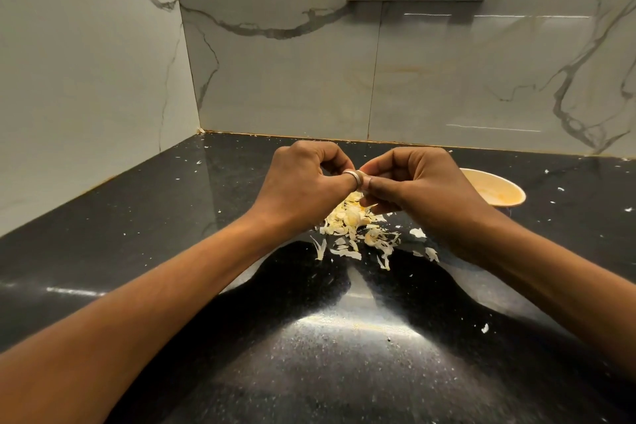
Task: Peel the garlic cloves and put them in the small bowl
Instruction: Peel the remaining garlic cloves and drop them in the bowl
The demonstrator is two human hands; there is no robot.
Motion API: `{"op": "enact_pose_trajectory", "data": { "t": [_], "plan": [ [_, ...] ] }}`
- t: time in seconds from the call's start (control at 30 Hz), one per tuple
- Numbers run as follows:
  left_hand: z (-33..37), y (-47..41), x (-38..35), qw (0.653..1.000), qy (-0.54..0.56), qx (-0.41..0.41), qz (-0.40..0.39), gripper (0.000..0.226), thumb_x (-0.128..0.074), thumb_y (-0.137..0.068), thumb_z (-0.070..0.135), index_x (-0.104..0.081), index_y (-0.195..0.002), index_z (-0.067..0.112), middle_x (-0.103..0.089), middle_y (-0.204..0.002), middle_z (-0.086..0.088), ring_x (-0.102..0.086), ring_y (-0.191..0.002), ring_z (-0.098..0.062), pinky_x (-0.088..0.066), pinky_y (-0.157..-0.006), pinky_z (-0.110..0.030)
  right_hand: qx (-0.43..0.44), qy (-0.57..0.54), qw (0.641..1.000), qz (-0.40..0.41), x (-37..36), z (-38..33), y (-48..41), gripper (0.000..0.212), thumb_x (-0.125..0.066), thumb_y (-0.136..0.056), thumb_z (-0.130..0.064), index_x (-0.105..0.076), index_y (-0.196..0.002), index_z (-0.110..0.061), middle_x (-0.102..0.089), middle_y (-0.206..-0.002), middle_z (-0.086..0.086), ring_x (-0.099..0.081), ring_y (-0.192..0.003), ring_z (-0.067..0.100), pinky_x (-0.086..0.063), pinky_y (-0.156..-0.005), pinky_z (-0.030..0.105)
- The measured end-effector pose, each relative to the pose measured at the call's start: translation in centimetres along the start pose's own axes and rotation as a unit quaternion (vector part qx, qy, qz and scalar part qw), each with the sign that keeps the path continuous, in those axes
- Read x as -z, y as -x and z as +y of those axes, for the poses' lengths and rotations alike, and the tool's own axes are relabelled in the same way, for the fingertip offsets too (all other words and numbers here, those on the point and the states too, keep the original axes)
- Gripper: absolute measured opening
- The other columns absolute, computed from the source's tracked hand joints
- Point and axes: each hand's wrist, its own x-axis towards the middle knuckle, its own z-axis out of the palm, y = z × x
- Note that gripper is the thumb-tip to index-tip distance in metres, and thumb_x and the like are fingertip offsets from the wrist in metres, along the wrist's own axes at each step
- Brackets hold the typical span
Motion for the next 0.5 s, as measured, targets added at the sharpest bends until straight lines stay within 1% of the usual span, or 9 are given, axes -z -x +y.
{"op": "enact_pose_trajectory", "data": {
  "t": [0.07,0.13,0.23,0.33,0.43,0.5],
  "plan": [
    [-0.04,-0.02,-0.05,1.0,-0.002,0.005,0.0,0.009,-0.076,-0.084,0.025,-0.073,-0.077,0.02,-0.061,-0.06,0.013,-0.055,-0.052,-0.001,-0.054,-0.055,-0.028,0.009,0.018,1.0,-0.002,0.02,0.09,0.0,0.014,-0.072,-0.088,-0.007,-0.071,-0.101,-0.003,-0.076,-0.086,0.012,-0.076,-0.079,0.023,-0.063,-0.072,0.033],
    [-0.01,-0.02,-0.08,1.0,-0.001,0.012,-0.001,0.01,-0.076,-0.084,0.025,-0.073,-0.076,0.021,-0.06,-0.058,0.013,-0.055,-0.051,0.0,-0.053,-0.054,-0.026,0.014,0.019,1.0,-0.002,0.06,0.16,-0.04,0.012,-0.071,-0.089,-0.007,-0.072,-0.1,-0.002,-0.076,-0.085,0.012,-0.076,-0.079,0.022,-0.062,-0.071,0.03],
    [0.09,-0.03,-0.03,1.0,0.006,0.023,-0.006,0.011,-0.076,-0.083,0.027,-0.073,-0.075,0.021,-0.061,-0.058,0.012,-0.055,-0.051,-0.001,-0.057,-0.056,-0.032,0.008,-0.008,1.0,-0.012,0.08,0.18,-0.05,0.01,-0.069,-0.09,-0.003,-0.071,-0.099,0.0,-0.075,-0.085,0.016,-0.074,-0.076,0.021,-0.06,-0.069,0.027],
    [0.19,-0.04,0.01,0.999,0.018,0.041,-0.01,0.013,-0.078,-0.082,0.029,-0.073,-0.072,0.022,-0.061,-0.056,0.011,-0.055,-0.052,-0.003,-0.058,-0.059,-0.04,0.001,-0.034,0.999,-0.022,0.12,0.27,-0.11,0.01,-0.067,-0.091,0.0,-0.069,-0.1,0.003,-0.075,-0.085,0.018,-0.073,-0.075,0.021,-0.061,-0.071,0.028],
    [0.4,-0.02,0.06,0.998,0.029,0.056,-0.016,0.016,-0.079,-0.081,0.033,-0.073,-0.072,0.022,-0.062,-0.057,0.011,-0.06,-0.057,-0.01,-0.059,-0.063,-0.046,0.0,-0.055,0.998,-0.023,0.18,0.21,-0.07,0.01,-0.066,-0.091,0.001,-0.069,-0.101,0.004,-0.074,-0.086,0.021,-0.072,-0.076,0.023,-0.063,-0.075,0.031],
    [0.54,0.02,0.11,0.997,0.035,0.063,-0.02,0.015,-0.078,-0.081,0.034,-0.073,-0.073,0.022,-0.064,-0.061,0.008,-0.065,-0.064,-0.018,-0.059,-0.064,-0.049,-0.002,-0.064,0.998,-0.025,0.22,0.14,-0.02,0.012,-0.066,-0.09,0.0,-0.068,-0.101,0.004,-0.074,-0.087,0.021,-0.073,-0.078,0.023,-0.063,-0.076,0.032]
  ]
}}
